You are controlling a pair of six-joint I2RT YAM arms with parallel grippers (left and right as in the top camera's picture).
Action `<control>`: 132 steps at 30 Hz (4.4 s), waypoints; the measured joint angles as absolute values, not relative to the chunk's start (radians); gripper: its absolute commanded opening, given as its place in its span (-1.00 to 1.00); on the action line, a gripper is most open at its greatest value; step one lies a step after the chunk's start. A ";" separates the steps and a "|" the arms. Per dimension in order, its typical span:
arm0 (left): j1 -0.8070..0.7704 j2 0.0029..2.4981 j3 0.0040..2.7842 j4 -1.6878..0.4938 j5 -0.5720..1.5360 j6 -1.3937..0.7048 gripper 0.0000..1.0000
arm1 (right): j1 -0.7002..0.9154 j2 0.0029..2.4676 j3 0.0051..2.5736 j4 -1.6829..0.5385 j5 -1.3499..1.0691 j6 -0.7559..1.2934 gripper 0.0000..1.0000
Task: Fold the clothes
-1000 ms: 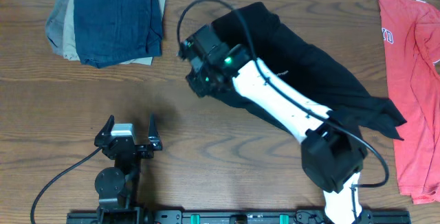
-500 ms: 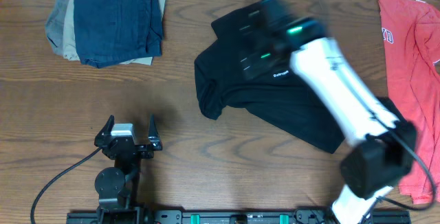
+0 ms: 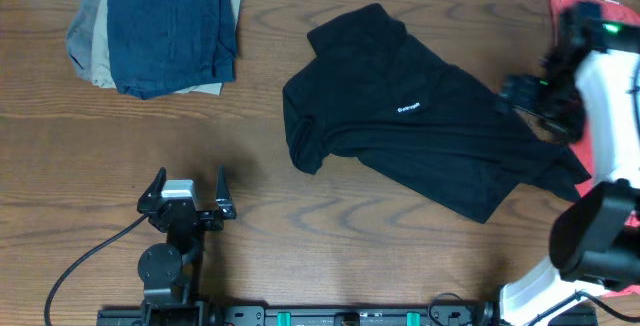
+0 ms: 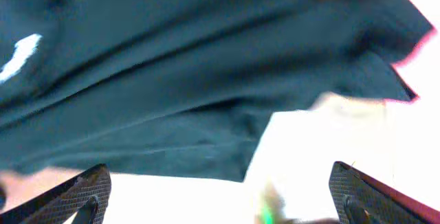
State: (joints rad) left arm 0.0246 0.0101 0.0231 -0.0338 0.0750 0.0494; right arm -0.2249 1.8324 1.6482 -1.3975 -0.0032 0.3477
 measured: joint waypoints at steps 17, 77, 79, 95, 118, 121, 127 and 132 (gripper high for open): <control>0.025 0.010 0.023 -0.034 0.075 0.049 0.96 | -0.490 1.832 1.282 -1.139 -0.008 0.397 0.98; 0.025 0.010 0.023 -0.034 0.075 0.049 0.96 | -0.100 1.684 1.193 -0.790 -0.060 0.355 0.98; 0.025 0.010 0.023 -0.034 0.075 0.049 0.96 | -0.171 1.636 1.208 -0.813 -0.053 0.352 0.98; 0.025 0.010 0.023 -0.034 0.075 0.049 0.96 | -0.538 1.616 1.026 -0.846 -0.022 0.384 -0.98; 0.025 0.010 0.023 -0.034 0.075 0.049 0.96 | -0.733 1.617 0.805 -0.675 0.061 0.464 -0.98; 0.025 0.010 0.023 -0.034 0.075 0.049 0.96 | -0.733 1.617 0.800 -0.668 0.071 0.472 -0.98; 0.025 0.010 0.023 -0.034 0.075 0.049 0.95 | -0.754 1.617 0.796 -0.656 0.128 0.497 -0.98; 0.025 0.010 0.023 -0.034 0.075 0.049 0.95 | -0.812 1.617 0.796 -0.638 0.147 0.505 -0.98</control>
